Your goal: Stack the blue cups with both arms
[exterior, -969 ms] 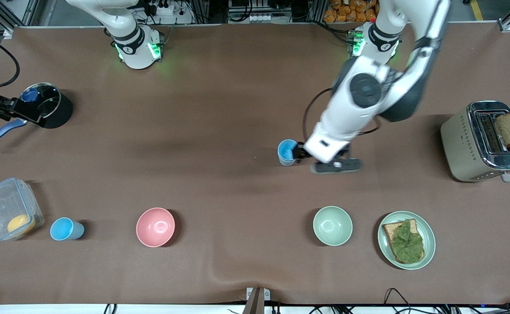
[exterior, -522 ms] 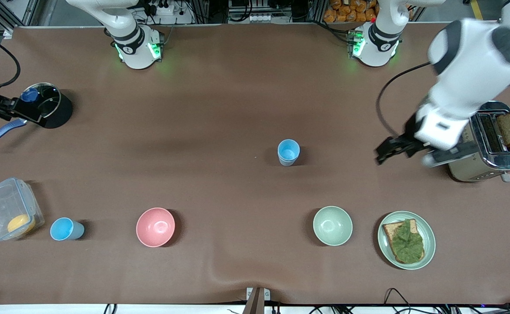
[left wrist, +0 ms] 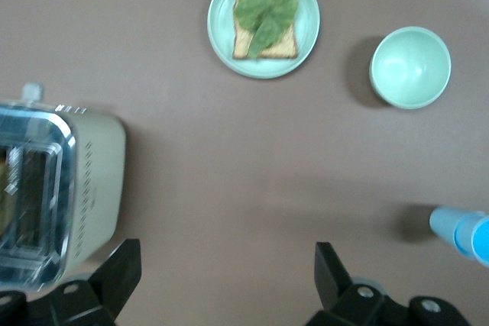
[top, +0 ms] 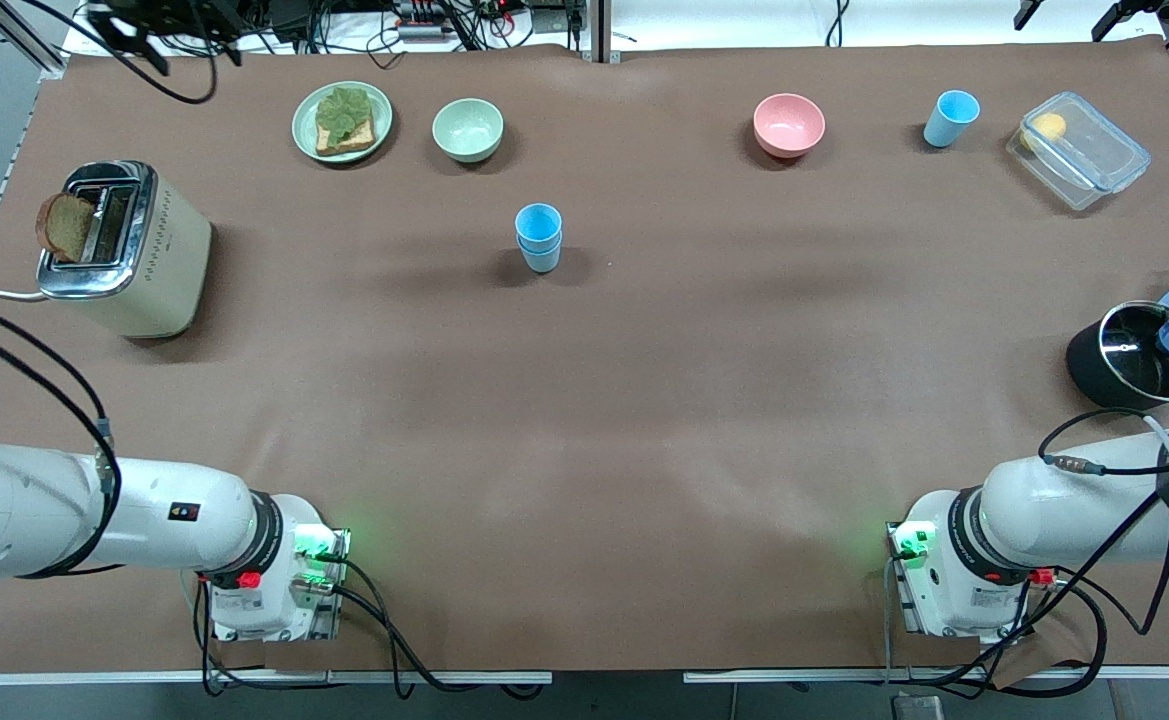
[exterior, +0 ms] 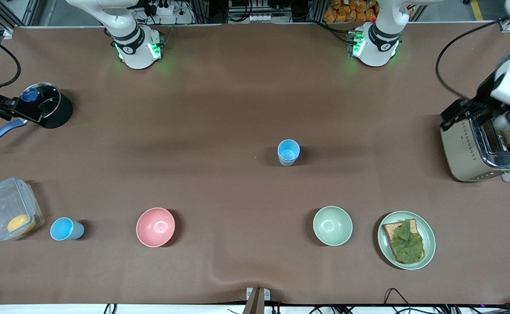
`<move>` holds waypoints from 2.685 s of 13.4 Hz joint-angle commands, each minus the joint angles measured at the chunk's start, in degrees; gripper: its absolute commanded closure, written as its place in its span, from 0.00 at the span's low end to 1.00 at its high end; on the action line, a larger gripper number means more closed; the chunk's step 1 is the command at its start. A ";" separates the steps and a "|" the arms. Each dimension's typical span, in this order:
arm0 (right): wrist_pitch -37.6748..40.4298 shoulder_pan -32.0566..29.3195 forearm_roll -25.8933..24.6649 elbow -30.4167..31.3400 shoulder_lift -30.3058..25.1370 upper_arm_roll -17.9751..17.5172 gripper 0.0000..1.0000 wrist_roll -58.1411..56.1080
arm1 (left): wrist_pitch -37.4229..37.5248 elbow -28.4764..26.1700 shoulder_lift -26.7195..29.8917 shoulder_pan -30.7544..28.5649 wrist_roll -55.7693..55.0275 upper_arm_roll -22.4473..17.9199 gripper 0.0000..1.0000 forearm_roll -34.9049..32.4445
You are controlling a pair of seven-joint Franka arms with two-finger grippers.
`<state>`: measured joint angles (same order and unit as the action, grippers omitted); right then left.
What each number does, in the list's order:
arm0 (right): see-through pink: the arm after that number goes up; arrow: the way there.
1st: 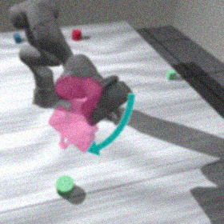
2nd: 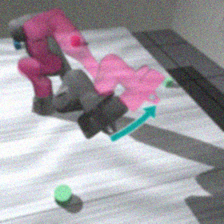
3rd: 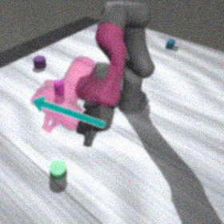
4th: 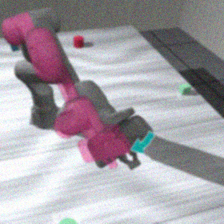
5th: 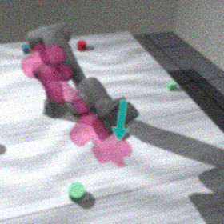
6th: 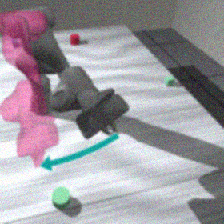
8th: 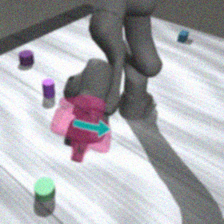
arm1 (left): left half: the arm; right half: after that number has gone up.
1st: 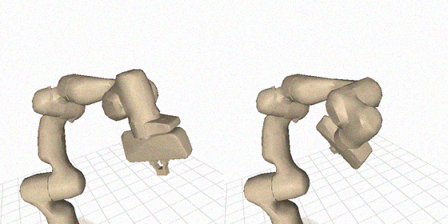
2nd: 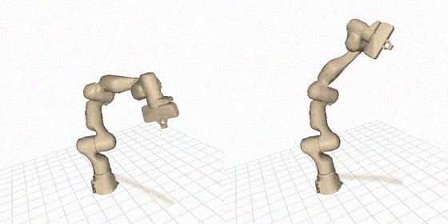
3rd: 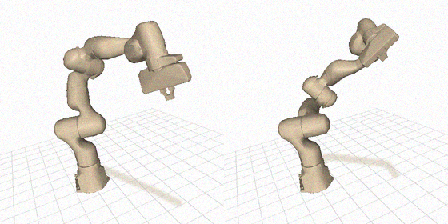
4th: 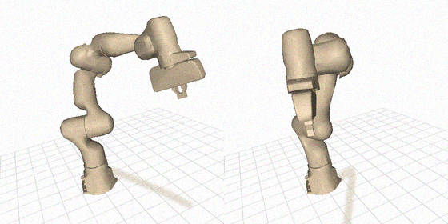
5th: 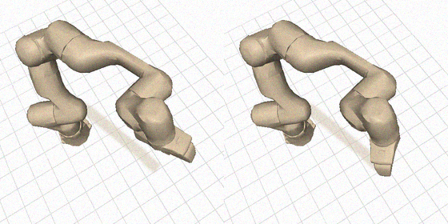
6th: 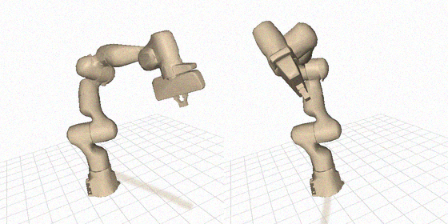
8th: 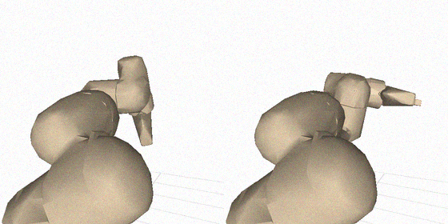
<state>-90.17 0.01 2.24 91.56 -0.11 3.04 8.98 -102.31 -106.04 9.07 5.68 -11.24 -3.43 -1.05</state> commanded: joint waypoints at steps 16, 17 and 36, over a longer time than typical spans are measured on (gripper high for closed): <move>0.26 -0.62 -0.83 0.47 -0.68 -0.66 0.00 1.04 | 10.55 15.68 -7.92 0.64 -0.45 -0.09 0.00 0.43; 0.26 -0.54 -0.83 0.47 -0.68 -0.66 0.00 1.04 | 10.55 15.68 -7.92 0.56 -0.45 -0.17 0.00 0.43; 0.26 -0.62 -0.83 0.47 -0.68 -0.66 0.00 1.04 | 10.55 15.51 -7.92 -0.15 -0.62 -0.35 0.00 1.57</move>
<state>-90.13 0.01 2.24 91.55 -0.11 3.04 8.99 -92.94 -91.68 1.45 5.93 -11.49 -3.87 -0.59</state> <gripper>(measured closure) 0.000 0.000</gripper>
